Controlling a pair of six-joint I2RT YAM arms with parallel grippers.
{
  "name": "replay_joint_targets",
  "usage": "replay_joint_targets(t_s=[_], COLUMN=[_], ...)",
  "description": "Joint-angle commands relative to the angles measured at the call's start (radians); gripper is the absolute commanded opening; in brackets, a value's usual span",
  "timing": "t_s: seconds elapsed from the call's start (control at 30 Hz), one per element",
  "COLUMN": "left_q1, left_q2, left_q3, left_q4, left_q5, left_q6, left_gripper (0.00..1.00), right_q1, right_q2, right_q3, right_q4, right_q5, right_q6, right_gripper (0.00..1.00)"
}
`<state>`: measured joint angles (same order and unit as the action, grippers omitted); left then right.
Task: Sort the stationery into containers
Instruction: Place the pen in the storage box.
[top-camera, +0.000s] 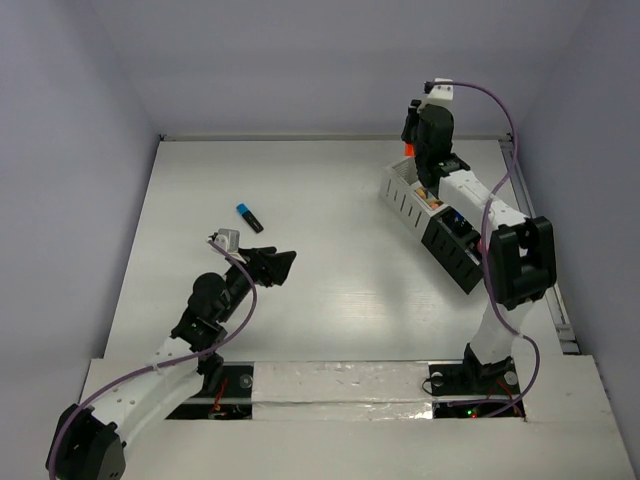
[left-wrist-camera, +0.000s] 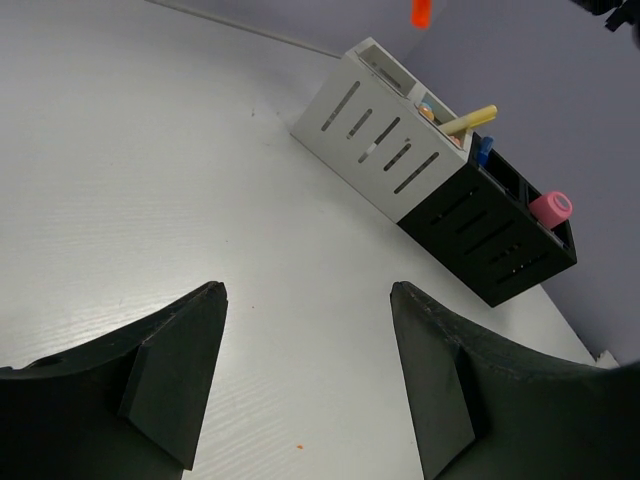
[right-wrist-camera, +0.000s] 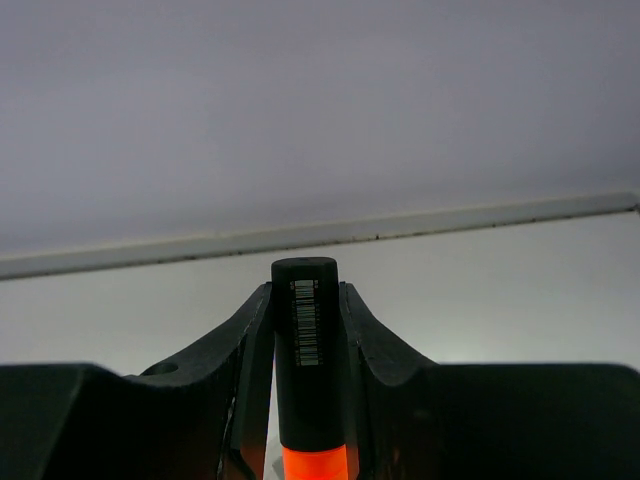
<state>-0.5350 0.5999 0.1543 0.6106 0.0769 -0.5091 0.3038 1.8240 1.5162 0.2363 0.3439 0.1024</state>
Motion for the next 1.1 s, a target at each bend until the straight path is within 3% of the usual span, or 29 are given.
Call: replay_joint_targets(t_s=[0.0, 0.57, 0.7, 0.73, 0.77, 1.07], left_q1=[0.0, 0.0, 0.0, 0.0, 0.0, 0.0], left_q2=[-0.009, -0.006, -0.005, -0.005, -0.003, 0.006], left_q3=[0.022, 0.021, 0.021, 0.021, 0.021, 0.013], left_q4=[0.061, 0.064, 0.061, 0.06, 0.052, 0.057], left_q5=[0.012, 0.012, 0.006, -0.002, -0.02, -0.052], left_q6=[-0.005, -0.006, -0.008, -0.008, -0.009, -0.032], left_gripper=[0.63, 0.63, 0.63, 0.63, 0.63, 0.63], right_q1=[-0.003, -0.003, -0.003, -0.003, -0.003, -0.003], right_q2=[-0.003, -0.009, -0.04, -0.052, -0.058, -0.023], right_q3=[-0.01, -0.224, -0.24, -0.24, -0.24, -0.209], right_q4=[0.074, 0.181, 0.192, 0.19, 0.184, 0.215], right_q5=[0.012, 0.058, 0.056, 0.052, 0.047, 0.082], right_q6=[0.017, 0.059, 0.059, 0.06, 0.057, -0.013], right_gripper=[0.0, 0.05, 0.19, 0.28, 0.28, 0.12])
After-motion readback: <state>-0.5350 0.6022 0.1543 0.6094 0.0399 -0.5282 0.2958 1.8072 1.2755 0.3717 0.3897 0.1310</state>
